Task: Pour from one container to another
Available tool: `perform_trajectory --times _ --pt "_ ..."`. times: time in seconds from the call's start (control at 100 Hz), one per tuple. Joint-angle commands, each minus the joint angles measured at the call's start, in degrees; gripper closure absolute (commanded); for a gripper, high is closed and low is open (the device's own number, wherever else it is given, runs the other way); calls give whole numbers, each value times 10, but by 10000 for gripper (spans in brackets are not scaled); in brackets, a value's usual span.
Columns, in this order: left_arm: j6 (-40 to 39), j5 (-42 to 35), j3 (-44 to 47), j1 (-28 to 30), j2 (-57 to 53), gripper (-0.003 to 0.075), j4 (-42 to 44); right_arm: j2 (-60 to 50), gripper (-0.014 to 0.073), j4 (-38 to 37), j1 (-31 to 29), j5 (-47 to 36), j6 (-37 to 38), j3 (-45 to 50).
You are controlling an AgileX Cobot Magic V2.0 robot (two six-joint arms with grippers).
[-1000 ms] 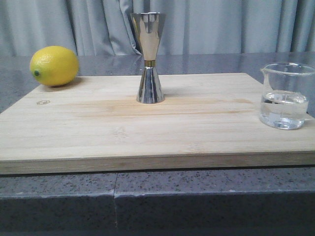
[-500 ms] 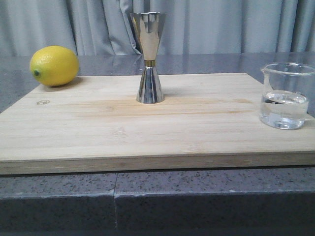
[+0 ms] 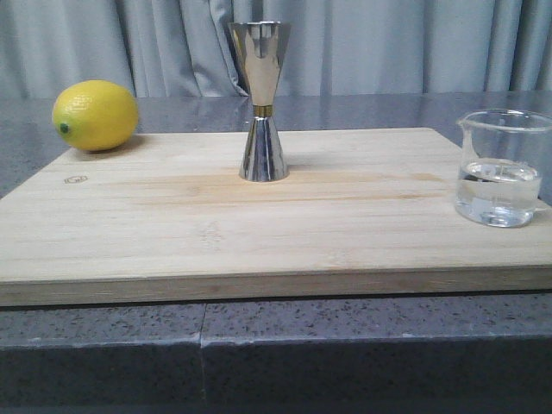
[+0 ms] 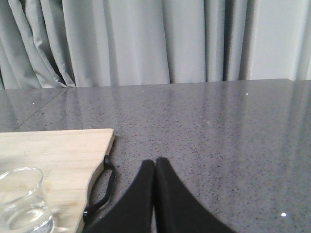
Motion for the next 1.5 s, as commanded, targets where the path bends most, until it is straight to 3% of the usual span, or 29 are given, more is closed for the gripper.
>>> perform_trajectory --times 0.0,0.25,0.99,1.09,1.18,1.32,1.4,1.49 --pt "0 -22 -48 1 38 739 -4 38 665 -26 -3 -23 -6 -46" --pt "0 -22 -116 1 112 739 -4 105 665 -40 -3 -17 -6 -105" --pt "0 -32 -114 1 116 739 -4 106 664 -40 -3 -12 -6 -104" --pt "0 -32 -114 1 116 735 -4 106 603 -41 -3 -13 -6 -104" --pt "0 -34 -114 3 116 650 1 106 426 -42 -3 -15 -6 -104" --pt "0 -36 -114 3 116 339 11 106 113 -45 -3 -13 -6 -104" --pt "0 -49 -114 3 116 207 11 106 50 -45 -3 -13 -6 -104" --pt "0 -52 -114 3 116 185 11 106 49 -45 -3 -13 -6 -104"
